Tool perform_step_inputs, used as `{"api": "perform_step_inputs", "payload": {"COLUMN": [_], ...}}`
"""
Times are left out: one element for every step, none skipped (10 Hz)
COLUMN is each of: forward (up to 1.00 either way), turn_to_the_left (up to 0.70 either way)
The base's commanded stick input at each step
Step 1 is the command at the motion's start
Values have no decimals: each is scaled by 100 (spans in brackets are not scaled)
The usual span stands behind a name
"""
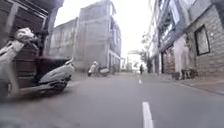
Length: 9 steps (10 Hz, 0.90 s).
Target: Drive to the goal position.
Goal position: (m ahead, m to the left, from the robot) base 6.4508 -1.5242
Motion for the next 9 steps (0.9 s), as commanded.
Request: {"api": "perform_step_inputs", "payload": {"forward": [100, 100, 100, 100, 100, 100, 100, 100, 100], "turn_to_the_left": [-40, -40, 0, 0, 0, 0, 0, 0, 0]}}
